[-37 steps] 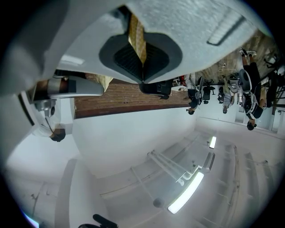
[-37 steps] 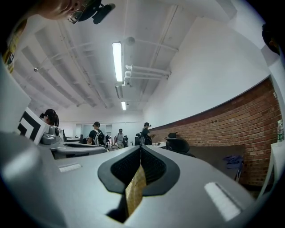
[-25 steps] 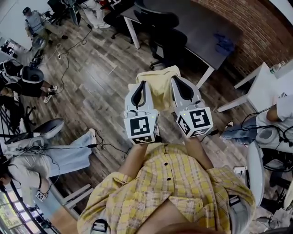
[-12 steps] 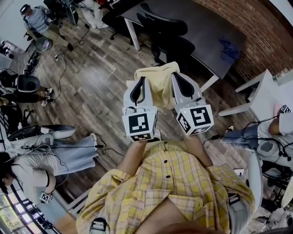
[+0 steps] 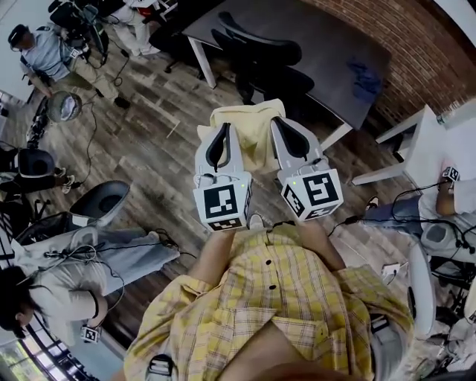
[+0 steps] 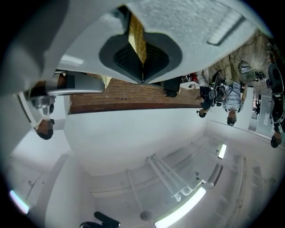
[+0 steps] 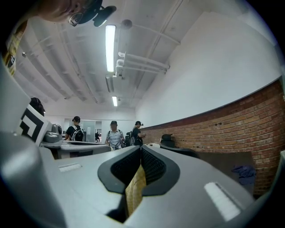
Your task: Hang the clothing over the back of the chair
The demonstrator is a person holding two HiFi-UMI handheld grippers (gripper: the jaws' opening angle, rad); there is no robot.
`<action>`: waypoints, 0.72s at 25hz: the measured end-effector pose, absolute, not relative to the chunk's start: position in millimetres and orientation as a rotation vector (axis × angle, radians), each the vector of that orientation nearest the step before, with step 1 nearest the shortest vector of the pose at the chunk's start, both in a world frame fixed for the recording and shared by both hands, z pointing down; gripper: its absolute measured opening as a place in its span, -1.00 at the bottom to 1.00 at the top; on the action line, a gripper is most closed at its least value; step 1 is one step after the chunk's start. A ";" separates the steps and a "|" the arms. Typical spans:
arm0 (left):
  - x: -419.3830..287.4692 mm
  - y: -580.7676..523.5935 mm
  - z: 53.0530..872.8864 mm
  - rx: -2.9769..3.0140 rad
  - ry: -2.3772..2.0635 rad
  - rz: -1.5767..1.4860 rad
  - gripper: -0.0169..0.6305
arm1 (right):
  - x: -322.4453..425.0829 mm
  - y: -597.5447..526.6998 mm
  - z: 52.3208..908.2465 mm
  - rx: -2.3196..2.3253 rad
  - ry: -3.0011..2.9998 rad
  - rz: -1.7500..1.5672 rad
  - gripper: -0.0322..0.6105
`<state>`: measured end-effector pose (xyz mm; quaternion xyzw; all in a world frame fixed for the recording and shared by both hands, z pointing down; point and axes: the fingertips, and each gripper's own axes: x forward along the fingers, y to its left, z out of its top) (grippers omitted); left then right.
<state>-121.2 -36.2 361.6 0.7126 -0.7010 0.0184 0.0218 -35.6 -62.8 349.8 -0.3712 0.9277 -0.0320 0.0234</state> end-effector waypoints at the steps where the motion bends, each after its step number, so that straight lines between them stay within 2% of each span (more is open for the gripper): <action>1: -124.2 -38.7 361.1 2.210 -2.169 0.054 -0.92 | -37.3 -65.1 349.9 -1.155 2.871 -0.099 -0.87; 18: -121.8 -90.1 357.3 2.263 -2.150 0.071 -0.92 | -33.3 -114.5 341.7 -1.183 2.850 -0.056 -0.87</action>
